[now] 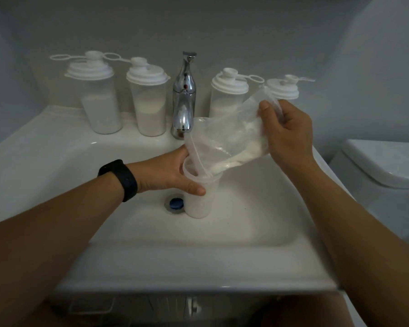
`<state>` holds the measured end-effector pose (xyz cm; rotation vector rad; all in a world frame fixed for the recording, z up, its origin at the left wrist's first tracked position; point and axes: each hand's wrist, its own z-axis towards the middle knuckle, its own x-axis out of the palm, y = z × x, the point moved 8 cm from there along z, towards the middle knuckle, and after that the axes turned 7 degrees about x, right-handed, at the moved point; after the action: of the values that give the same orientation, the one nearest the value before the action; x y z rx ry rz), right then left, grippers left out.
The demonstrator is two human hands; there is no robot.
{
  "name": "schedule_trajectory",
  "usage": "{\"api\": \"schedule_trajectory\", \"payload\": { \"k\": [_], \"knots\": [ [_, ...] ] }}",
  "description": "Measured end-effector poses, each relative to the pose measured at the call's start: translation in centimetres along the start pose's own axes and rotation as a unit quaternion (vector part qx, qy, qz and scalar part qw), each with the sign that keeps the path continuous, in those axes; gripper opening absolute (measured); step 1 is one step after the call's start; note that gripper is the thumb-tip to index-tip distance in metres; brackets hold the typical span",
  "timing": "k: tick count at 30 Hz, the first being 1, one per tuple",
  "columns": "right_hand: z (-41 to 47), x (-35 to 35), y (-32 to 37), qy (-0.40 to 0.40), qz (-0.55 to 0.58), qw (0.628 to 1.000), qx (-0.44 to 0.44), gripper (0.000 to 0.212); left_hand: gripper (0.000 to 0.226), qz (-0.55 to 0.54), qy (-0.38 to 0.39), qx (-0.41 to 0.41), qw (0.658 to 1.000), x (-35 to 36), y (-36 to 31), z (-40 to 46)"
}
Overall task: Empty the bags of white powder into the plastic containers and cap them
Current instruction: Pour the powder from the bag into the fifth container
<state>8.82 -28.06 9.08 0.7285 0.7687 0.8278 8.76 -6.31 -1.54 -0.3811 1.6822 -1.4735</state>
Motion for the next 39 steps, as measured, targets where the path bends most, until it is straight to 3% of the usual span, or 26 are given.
{"api": "schedule_trajectory", "payload": {
  "k": [3, 6, 15, 39],
  "knots": [
    [-0.1, -0.1, 0.4, 0.002, -0.004, 1.000, -0.011, 0.043, 0.069, 0.008, 0.008, -0.006, 1.000, 0.3, 0.1, 0.0],
    [-0.2, 0.1, 0.7, 0.014, -0.007, 1.000, -0.021, 0.041, 0.061, 0.020, 0.003, -0.003, 1.000, 0.1, 0.2, 0.2],
    [-0.2, 0.0, 0.8, 0.011, 0.002, 1.000, -0.019, 0.044, 0.072, 0.027, 0.001, -0.005, 1.000, -0.1, 0.4, 0.2],
    [-0.4, 0.3, 1.0, 0.041, 0.018, 0.999, -0.006, 0.031, 0.064, 0.046, -0.003, -0.013, 0.999, -0.2, 0.4, 0.1]
  ]
}}
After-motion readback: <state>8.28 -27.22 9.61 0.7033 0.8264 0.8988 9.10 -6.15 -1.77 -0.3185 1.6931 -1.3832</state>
